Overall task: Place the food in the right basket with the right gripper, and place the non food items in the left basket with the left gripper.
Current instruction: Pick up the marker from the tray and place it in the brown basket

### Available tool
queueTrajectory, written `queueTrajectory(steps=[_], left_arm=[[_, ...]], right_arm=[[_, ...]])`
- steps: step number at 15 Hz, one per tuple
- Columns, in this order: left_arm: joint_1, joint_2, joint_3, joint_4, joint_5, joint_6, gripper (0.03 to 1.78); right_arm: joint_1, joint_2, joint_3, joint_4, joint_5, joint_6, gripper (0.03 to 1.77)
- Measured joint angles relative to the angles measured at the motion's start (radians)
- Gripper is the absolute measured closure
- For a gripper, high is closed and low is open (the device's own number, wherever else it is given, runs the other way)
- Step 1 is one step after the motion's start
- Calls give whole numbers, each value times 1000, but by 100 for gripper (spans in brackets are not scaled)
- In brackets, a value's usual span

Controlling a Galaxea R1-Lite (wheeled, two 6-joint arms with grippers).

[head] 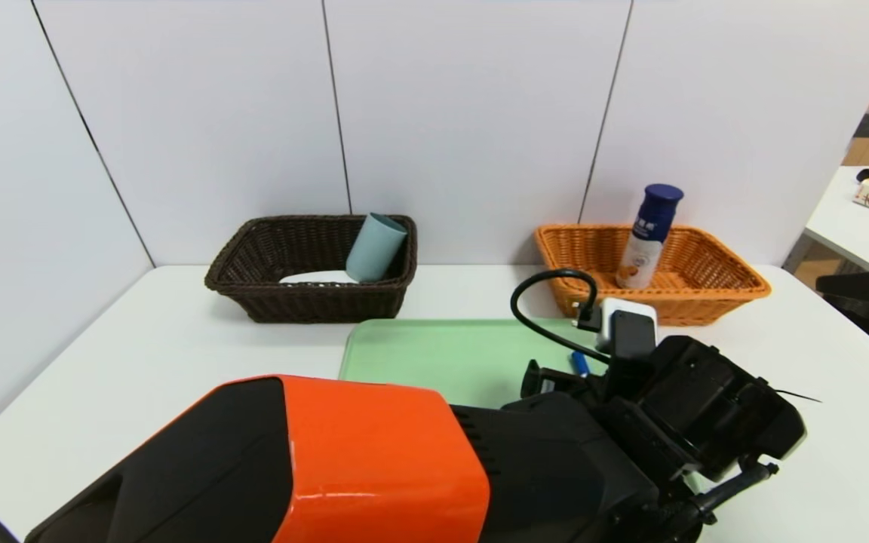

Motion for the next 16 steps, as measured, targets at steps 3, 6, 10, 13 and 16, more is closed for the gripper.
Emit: queueTrajectory(steps=[3, 6, 10, 13, 16], left_arm=[[-10, 24, -40, 6, 0, 1, 12], [-14, 49, -53, 6, 0, 0, 12], [-11, 76, -69, 3, -4, -4, 12], [-8, 85, -71, 6, -11, -22, 12], [2, 84, -71, 6, -16, -26, 12]], right_arm=[[-1, -3, 6, 0, 0, -1, 11], [0, -5, 13, 0, -1, -1, 11], [0, -12, 27, -1, -1, -2, 11], [0, -17, 32, -1, 0, -2, 11], [0, -18, 41, -2, 0, -1, 11]])
